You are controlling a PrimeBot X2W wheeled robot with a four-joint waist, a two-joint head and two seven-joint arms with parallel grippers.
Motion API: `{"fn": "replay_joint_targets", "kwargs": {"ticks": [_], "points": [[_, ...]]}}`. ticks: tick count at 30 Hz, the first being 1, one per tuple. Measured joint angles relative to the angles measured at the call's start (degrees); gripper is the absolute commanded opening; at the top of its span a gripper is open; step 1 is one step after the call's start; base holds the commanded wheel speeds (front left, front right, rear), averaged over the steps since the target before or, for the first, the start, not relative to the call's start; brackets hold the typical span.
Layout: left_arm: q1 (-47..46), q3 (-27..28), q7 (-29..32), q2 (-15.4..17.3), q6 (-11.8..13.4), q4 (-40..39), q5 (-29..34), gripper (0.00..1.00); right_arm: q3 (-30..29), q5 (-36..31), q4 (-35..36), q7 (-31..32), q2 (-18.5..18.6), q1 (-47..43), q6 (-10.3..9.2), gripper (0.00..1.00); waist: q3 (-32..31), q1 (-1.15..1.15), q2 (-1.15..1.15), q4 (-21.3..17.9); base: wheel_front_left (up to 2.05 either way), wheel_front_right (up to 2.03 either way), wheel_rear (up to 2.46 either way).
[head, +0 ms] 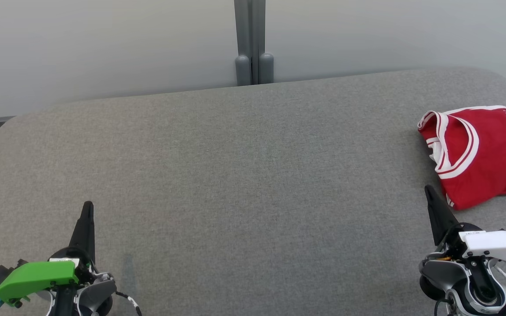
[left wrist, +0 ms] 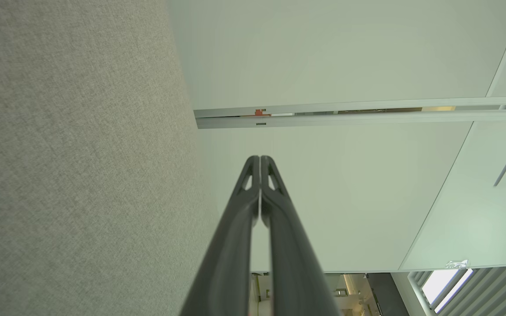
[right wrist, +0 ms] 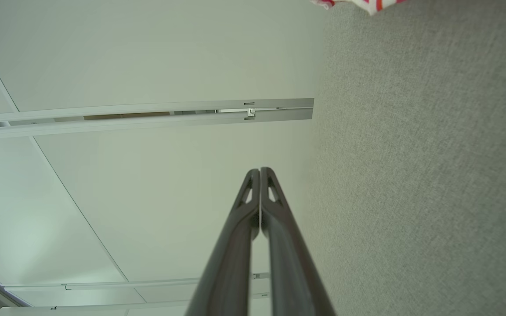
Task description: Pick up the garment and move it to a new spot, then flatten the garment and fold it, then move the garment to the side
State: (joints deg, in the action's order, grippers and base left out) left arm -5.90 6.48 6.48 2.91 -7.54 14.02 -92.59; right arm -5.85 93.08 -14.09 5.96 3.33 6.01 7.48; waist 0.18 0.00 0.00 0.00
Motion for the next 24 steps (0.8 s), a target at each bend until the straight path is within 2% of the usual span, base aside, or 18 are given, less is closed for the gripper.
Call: {"fn": "replay_joint_targets", "kwargs": {"ticks": [24], "points": [[0.00, 0.05, 0.01, -0.04, 0.00, 0.01, 0.01, 0.00, -0.20, -0.11, -0.01, 0.10, -0.12, 0.01, 0.00, 0.00, 0.00, 0.00, 0.00, 0.00, 0.00, 0.00, 0.00]]}}
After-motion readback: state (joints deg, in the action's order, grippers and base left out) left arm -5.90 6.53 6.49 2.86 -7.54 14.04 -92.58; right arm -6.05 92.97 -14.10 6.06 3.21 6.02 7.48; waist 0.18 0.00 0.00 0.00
